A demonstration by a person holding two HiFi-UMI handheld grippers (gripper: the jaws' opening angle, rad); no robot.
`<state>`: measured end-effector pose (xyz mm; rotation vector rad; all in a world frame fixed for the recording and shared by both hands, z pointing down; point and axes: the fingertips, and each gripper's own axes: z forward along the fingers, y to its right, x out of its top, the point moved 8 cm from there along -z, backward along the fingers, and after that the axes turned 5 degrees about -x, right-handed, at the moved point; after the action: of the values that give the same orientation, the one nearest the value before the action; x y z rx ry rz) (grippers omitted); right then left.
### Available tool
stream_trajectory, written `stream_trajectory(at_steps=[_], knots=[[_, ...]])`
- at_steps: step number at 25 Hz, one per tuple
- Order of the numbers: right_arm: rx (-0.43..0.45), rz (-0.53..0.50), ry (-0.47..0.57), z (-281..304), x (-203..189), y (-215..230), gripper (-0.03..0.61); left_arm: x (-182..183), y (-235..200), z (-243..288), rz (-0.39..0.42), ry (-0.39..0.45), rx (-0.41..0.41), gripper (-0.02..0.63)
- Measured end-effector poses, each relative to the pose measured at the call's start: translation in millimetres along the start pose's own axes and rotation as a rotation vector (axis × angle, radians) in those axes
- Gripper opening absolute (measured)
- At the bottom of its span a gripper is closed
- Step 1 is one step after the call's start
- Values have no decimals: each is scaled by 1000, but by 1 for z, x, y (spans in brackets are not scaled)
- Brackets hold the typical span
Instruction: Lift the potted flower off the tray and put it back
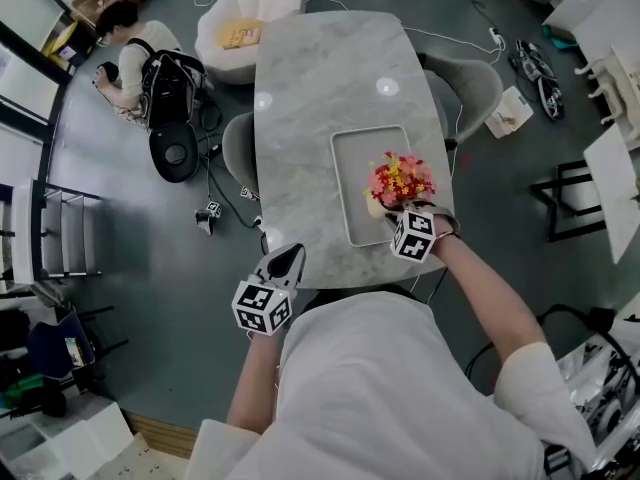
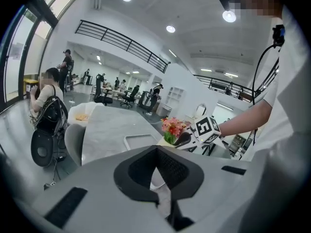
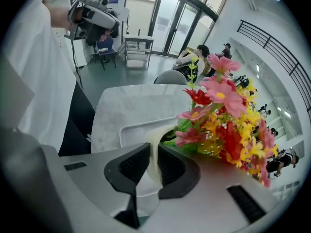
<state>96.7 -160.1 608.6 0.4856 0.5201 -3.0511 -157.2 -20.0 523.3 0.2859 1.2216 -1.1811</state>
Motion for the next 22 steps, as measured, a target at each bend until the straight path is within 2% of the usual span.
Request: stream_trajectory(at_steps=[14, 22], knots=[[54, 53, -64, 59, 14, -49, 57, -20, -31, -33, -63, -46, 21, 5], [59, 12, -90, 88, 22, -74, 60, -29, -46, -48, -96, -102, 35, 5]])
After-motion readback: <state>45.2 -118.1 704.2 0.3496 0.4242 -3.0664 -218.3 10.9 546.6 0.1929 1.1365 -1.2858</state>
